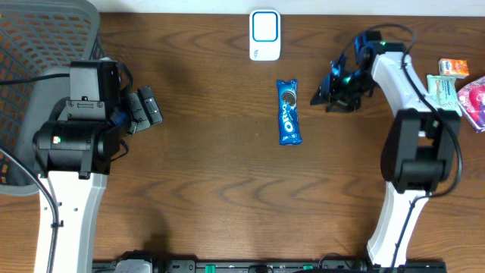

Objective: Scan the item barcode

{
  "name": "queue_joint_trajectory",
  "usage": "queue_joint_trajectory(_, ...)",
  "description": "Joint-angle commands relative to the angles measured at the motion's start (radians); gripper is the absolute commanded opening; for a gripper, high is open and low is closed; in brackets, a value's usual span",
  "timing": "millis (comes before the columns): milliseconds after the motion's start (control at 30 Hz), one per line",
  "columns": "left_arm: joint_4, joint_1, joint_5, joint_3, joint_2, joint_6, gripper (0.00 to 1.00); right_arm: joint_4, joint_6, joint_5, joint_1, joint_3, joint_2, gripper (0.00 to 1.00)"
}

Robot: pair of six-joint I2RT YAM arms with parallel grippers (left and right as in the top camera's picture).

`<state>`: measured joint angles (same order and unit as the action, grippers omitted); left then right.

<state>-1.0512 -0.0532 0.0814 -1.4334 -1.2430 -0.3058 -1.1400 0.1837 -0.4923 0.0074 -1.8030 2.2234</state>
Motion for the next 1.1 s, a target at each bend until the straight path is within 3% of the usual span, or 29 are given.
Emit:
queue_joint_trajectory(0, -0.004, 0.003, 0.009, -0.011, -0.003, 0.013, 0.98, 0.015, -0.003, 0.074, 0.066, -0.025, -0.080, 0.54)
queue_joint_trajectory(167, -0.004, 0.003, 0.009, -0.011, -0.003, 0.013, 0.98, 0.079, -0.005, 0.077, 0.153, -0.018, -0.067, 0.49)
queue_joint_trajectory(300, -0.004, 0.003, 0.009, -0.011, -0.003, 0.013, 0.98, 0.112, 0.088, 0.215, 0.219, -0.016, -0.049, 0.45)
queue_joint_trajectory(400, -0.004, 0.003, 0.009, -0.011, -0.003, 0.013, 0.98, 0.116, 0.124, 0.264, 0.257, -0.016, -0.027, 0.38)
queue_joint_trajectory(667, -0.004, 0.003, 0.009, -0.011, -0.003, 0.013, 0.98, 0.116, 0.138, 0.300, 0.280, -0.010, 0.054, 0.23)
queue_joint_trajectory(800, -0.003, 0.003, 0.009, -0.011, -0.003, 0.013, 0.98, 0.098, 0.151, 0.396, 0.283, -0.009, 0.115, 0.22)
queue_joint_trajectory(900, -0.004, 0.003, 0.009, -0.011, -0.003, 0.013, 0.98, 0.081, 0.159, 0.423, 0.274, -0.010, 0.111, 0.25)
queue_joint_trajectory(1067, -0.003, 0.003, 0.009, -0.011, -0.003, 0.013, 0.98, 0.021, 0.140, 0.423, 0.263, -0.047, 0.045, 0.54)
